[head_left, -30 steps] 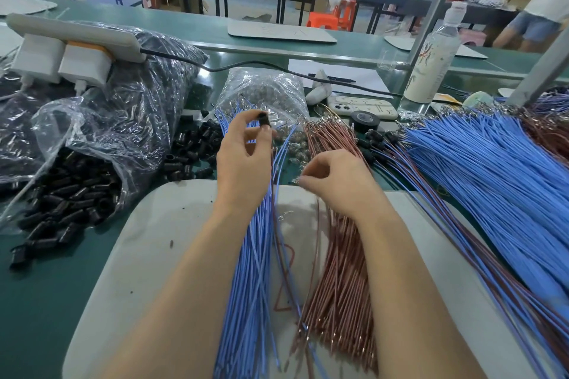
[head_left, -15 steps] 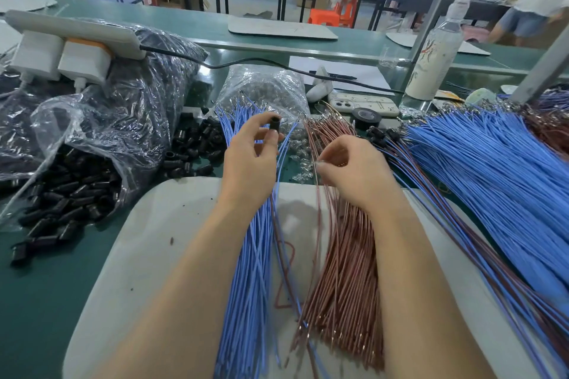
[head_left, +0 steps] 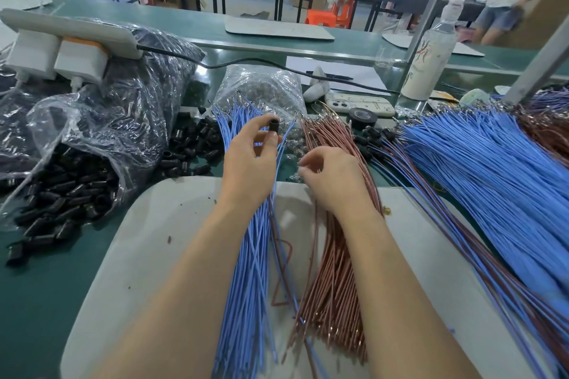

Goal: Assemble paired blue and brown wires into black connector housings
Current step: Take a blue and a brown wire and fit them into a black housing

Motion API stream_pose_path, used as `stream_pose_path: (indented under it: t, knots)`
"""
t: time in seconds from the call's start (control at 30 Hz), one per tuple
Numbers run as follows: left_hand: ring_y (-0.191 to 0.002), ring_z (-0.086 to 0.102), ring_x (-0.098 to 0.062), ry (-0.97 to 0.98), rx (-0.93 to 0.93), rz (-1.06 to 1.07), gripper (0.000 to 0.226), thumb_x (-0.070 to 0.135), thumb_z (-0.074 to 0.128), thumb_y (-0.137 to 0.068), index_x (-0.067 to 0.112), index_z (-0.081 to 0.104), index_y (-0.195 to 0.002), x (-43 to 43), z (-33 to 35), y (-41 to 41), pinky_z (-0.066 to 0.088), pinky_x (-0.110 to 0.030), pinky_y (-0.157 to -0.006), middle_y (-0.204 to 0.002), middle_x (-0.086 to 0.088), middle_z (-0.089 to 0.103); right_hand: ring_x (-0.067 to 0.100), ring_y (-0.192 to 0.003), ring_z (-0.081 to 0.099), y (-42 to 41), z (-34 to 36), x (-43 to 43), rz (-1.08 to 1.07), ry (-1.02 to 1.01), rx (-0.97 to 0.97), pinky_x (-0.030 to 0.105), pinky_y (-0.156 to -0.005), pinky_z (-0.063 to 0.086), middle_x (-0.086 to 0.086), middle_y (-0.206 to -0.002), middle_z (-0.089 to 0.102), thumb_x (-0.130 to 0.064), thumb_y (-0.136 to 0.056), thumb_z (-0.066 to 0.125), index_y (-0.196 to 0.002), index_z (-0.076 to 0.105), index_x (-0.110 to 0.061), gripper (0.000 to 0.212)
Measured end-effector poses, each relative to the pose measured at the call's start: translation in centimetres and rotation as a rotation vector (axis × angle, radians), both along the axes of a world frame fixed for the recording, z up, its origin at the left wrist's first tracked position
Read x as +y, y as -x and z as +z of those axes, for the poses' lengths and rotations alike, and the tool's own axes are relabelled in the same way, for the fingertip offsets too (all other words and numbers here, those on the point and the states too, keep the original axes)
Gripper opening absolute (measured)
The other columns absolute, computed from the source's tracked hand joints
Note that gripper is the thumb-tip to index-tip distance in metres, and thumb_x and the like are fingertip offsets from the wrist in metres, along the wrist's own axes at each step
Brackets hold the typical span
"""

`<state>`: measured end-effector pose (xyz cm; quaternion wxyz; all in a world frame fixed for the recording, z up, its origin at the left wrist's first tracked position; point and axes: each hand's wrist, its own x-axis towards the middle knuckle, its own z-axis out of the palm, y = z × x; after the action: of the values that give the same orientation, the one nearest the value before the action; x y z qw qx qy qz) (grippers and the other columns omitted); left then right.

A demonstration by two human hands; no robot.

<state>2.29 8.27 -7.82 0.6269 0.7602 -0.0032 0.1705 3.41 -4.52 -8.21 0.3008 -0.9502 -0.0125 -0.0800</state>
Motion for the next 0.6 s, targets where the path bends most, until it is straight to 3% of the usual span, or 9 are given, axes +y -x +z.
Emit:
stream_pose_path:
  t: [0.1, 0.27, 0.4, 0.6]
  knots:
    - [-0.076, 0.057, -0.011, 0.003, -0.001, -0.002, 0.023, 0.014, 0.048, -0.097, 0.025, 0.059, -0.114, -0.1, 0.0, -0.1, 0.049, -0.026, -0.081, -0.097, -0.002, 0.066, 0.020, -0.096, 0.059, 0.1, -0.2, 0.6, 0.029, 0.090, 0.090, 0.031, -0.085, 0.048, 0.000, -0.105, 0.063, -0.028, -0.087, 0.066, -0.100, 0.067, -0.022, 0.014]
    - [-0.074, 0.056, -0.007, 0.012, -0.004, -0.017, 0.023, 0.014, 0.048, -0.097, 0.025, 0.059, -0.113, -0.1, 0.0, -0.1, 0.047, -0.020, -0.077, -0.094, 0.001, 0.064, 0.025, -0.097, 0.058, 0.0, -0.4, 1.1, -0.007, 0.150, 0.048, 0.032, -0.080, 0.046, 0.006, -0.109, 0.060, -0.020, -0.092, 0.057, -0.096, 0.067, -0.020, 0.011]
    - [-0.075, 0.057, -0.010, 0.011, -0.007, -0.037, 0.023, 0.012, 0.048, -0.097, 0.030, 0.059, -0.106, -0.2, -0.1, 0.1, 0.047, -0.022, -0.077, -0.091, 0.006, 0.062, 0.028, -0.103, 0.054, 0.0, -0.6, 1.1, 0.001, 0.172, 0.050, 0.033, -0.080, 0.042, 0.007, -0.113, 0.051, -0.021, -0.093, 0.055, -0.100, 0.066, -0.018, 0.013]
    - [-0.078, 0.056, -0.013, 0.006, -0.019, -0.021, 0.023, 0.011, 0.048, -0.097, 0.029, 0.059, -0.106, -0.1, -0.1, 0.0, 0.048, -0.028, -0.079, -0.100, -0.004, 0.066, 0.026, -0.108, 0.051, 0.1, -0.8, 1.6, 0.016, 0.155, 0.000, 0.031, -0.085, 0.039, 0.006, -0.115, 0.050, -0.032, -0.093, 0.057, -0.114, 0.064, -0.019, 0.025]
